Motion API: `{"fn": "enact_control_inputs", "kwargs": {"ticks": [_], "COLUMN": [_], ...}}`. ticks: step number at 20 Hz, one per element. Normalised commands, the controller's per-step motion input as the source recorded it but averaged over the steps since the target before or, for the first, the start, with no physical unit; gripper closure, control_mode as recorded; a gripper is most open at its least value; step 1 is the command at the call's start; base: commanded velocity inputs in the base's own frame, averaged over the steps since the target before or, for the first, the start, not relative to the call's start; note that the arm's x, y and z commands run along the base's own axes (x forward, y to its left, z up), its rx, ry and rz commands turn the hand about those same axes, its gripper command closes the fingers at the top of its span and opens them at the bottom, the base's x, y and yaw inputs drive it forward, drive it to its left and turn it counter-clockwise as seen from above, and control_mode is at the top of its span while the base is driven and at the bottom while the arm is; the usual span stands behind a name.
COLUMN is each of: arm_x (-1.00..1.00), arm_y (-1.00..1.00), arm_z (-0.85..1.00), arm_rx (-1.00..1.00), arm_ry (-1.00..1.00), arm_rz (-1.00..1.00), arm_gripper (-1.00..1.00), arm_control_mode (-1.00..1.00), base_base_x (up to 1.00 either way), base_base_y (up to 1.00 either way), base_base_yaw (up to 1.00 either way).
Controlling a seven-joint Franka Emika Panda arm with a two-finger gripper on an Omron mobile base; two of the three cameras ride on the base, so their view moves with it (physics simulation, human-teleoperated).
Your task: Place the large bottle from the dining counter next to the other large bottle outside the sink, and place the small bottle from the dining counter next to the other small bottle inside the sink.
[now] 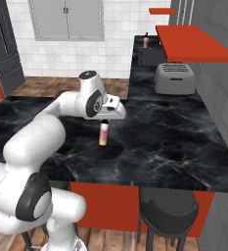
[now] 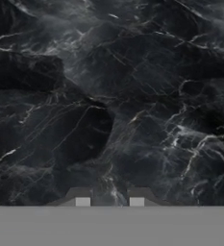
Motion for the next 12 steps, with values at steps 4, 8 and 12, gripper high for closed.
{"fn": "enact_control_inputs", "kwargs": {"ticks": [4, 8, 12], "arm_x": [-0.53, -0.32, -0.28], "arm_y": [0.00, 0.04, 0.10], "arm_z": [0.34, 0.17, 0.05], "arm_rx": [0.00, -0.03, -0.06], "arm_ry": [0.00, 0.00, 0.00], "arm_rz": [0.00, 0.00, 0.00], "arm_gripper": [1.00, 1.00, 1.00], "arm_control_mode": [-1.00, -1.00, -1.00], "base_base_x": [0.00, 0.00, 0.00], "base_base_y": [0.00, 0.00, 0.00], "base_base_yaw": [0.00, 0.00, 0.00]}}
